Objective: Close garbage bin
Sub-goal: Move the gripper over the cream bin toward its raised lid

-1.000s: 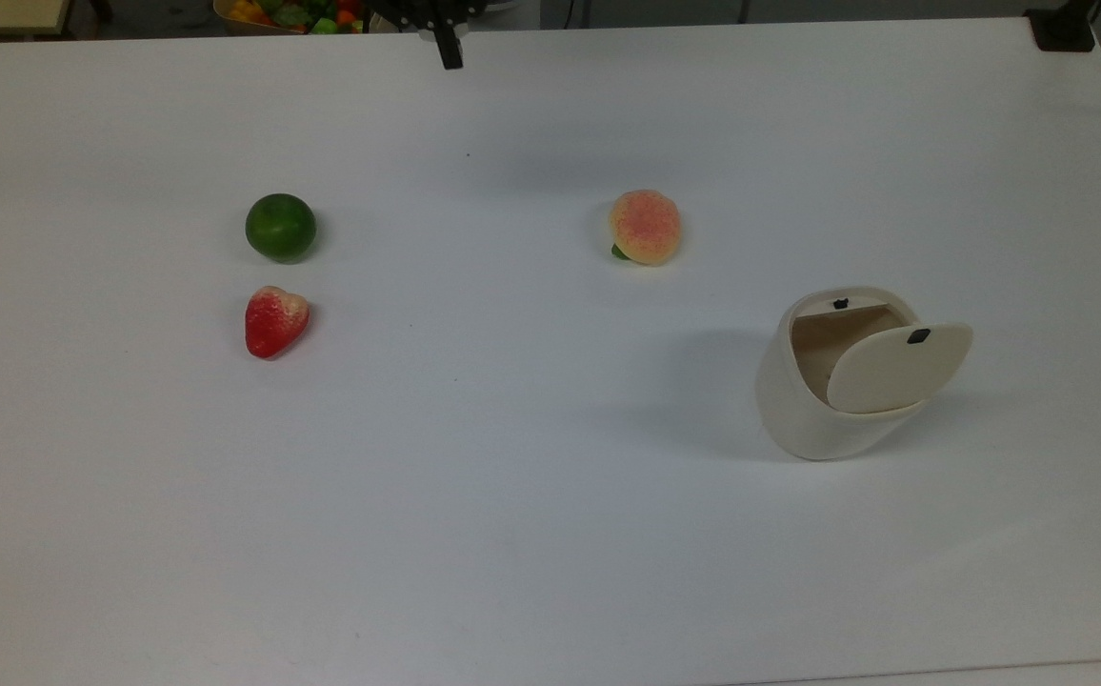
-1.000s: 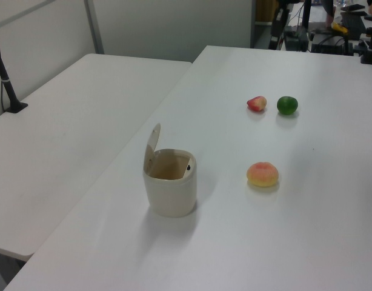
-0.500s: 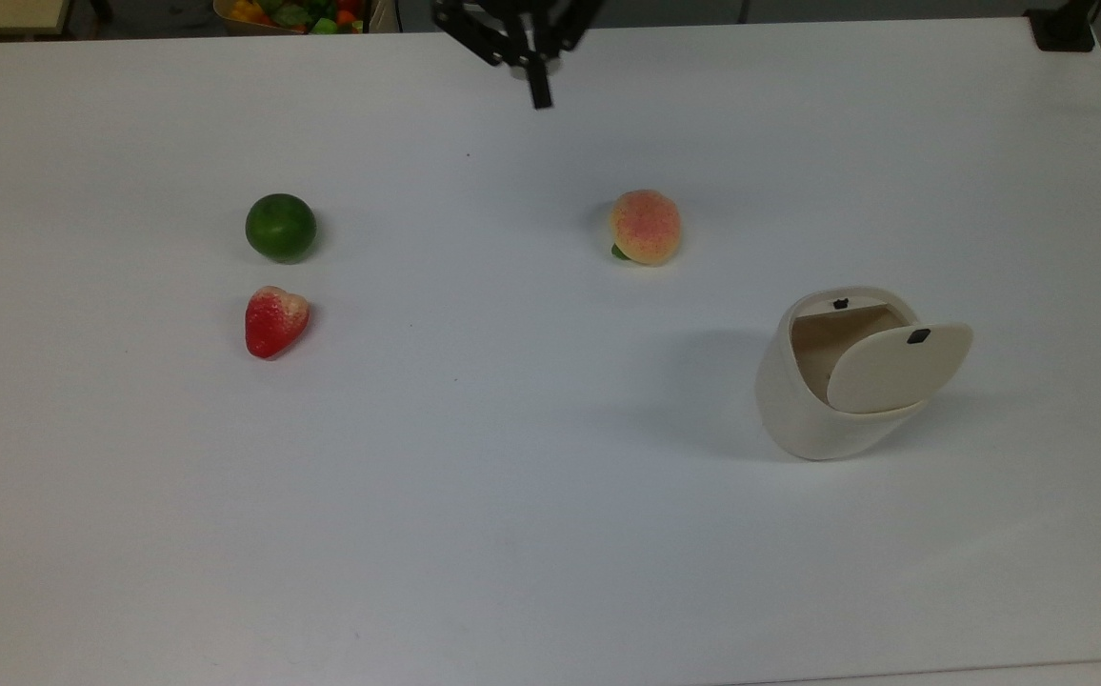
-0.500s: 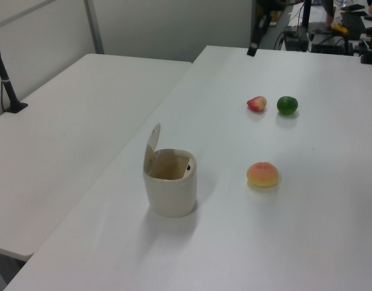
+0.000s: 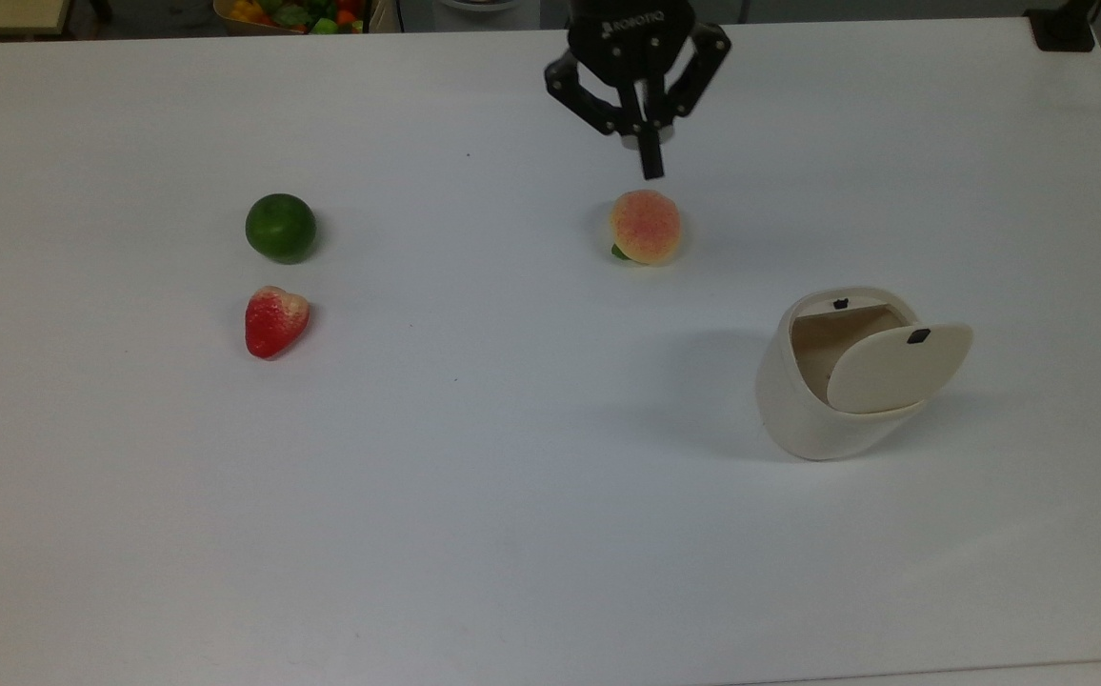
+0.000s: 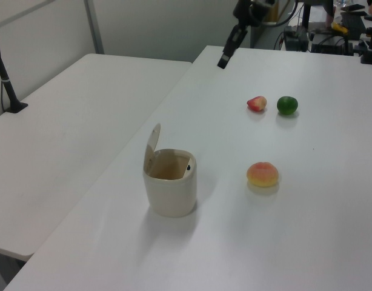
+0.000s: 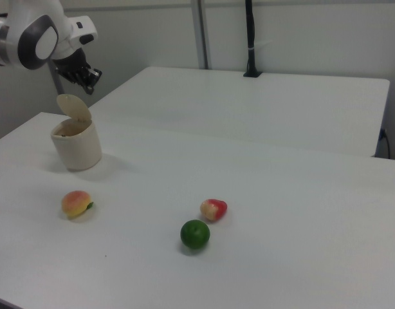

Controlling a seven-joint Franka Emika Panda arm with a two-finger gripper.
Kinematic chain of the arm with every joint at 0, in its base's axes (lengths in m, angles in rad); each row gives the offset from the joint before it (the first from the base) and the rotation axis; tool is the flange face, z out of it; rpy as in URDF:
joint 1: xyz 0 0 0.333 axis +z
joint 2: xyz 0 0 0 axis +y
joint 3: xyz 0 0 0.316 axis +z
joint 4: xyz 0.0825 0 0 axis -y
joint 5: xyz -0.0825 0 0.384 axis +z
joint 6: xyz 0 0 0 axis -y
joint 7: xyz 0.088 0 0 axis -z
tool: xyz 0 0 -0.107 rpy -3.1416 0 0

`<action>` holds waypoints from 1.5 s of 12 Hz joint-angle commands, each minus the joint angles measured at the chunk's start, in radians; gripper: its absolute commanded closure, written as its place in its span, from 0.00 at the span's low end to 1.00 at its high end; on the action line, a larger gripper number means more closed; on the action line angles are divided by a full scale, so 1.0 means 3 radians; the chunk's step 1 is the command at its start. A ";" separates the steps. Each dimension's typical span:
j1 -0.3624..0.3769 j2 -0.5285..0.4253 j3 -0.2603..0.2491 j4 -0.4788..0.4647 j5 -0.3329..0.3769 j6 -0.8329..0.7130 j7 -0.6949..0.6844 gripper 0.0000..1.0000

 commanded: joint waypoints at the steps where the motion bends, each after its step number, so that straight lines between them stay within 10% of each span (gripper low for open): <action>1: 0.0180 0.0297 -0.0017 0.0282 0.0004 0.0311 0.0208 1.00; 18: 0.0651 0.1330 -0.0022 0.0686 -0.0354 0.2009 0.0873 1.00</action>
